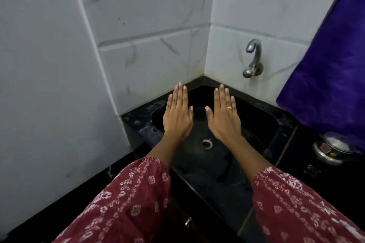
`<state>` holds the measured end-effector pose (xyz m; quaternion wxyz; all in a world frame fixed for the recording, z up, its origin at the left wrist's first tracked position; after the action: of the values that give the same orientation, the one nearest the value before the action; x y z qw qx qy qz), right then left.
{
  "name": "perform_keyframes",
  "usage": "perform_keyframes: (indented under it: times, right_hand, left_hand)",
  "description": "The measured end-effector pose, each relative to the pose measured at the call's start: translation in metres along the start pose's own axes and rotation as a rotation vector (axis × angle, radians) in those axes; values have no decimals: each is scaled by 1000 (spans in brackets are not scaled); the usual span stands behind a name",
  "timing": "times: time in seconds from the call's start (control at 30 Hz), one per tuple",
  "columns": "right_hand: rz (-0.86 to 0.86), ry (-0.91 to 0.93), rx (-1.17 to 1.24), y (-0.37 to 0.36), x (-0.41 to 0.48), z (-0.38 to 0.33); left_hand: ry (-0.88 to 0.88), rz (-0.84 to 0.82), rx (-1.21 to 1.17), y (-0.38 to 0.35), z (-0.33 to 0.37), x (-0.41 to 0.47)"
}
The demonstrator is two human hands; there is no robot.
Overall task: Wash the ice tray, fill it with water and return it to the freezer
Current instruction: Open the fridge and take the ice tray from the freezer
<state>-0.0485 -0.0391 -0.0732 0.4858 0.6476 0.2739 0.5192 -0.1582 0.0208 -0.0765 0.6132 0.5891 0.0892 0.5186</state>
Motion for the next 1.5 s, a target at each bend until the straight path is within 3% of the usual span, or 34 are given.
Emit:
perform_keyframes:
  times: [0.43,0.87,1.17,1.5]
  right_hand:
    - [-132,306,169,-46,-95,-175]
    - [-259,826,309,-53,-223,-368]
    - [-273,1251,395,-20,-324,-464]
    - [-312,1643,575,34,-447,-503]
  left_hand:
    - [306,-7,116,53,-136,-158]
    - [828,105,298,145,-239,-360]
    - [1201,259,421,212,-249,-484]
    - [1563,469,512,257,-199,-604]
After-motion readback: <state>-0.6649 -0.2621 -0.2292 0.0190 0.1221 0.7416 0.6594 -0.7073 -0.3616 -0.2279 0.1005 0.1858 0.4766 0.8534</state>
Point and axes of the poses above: each hand's wrist, its own x-axis towards the middle knuckle, its own y-axis out of the back of the hand, z = x × y, the point moved 10 cm from there along x, towards the middle knuckle, and after that the axes turned 9 degrees about -x, right-handed, at the moved point
